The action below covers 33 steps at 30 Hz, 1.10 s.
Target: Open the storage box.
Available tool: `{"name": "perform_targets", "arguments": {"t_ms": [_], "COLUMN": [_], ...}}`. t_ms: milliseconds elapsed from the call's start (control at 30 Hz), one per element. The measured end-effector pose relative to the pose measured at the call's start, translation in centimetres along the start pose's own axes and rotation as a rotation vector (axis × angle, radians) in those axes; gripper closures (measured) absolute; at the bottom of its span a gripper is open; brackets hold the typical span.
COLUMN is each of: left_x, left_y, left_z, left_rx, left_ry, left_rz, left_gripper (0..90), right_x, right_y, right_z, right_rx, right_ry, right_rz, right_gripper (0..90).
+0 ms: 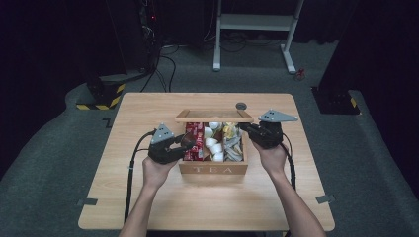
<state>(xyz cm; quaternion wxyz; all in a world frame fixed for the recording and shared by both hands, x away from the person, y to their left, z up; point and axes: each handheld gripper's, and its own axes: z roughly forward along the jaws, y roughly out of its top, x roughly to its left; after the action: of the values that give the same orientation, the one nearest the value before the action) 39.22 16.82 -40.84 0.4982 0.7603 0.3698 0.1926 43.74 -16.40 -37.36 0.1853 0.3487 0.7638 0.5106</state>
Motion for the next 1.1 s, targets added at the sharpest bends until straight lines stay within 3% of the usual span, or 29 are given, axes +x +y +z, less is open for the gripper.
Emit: {"name": "perform_targets", "arguments": {"t_ms": [1100], "left_x": [1.9], "left_y": [-1.4], "left_z": [-2.9], "left_rx": [0.002], "left_ry": [0.071], "left_rz": [-0.047], "left_gripper": [58.2], "right_x": [-0.1], "right_y": [0.1], "right_z": [0.0], "right_rx": [0.005], "right_ry": [0.007], "right_rz": [0.001], "right_gripper": [89.9]}}
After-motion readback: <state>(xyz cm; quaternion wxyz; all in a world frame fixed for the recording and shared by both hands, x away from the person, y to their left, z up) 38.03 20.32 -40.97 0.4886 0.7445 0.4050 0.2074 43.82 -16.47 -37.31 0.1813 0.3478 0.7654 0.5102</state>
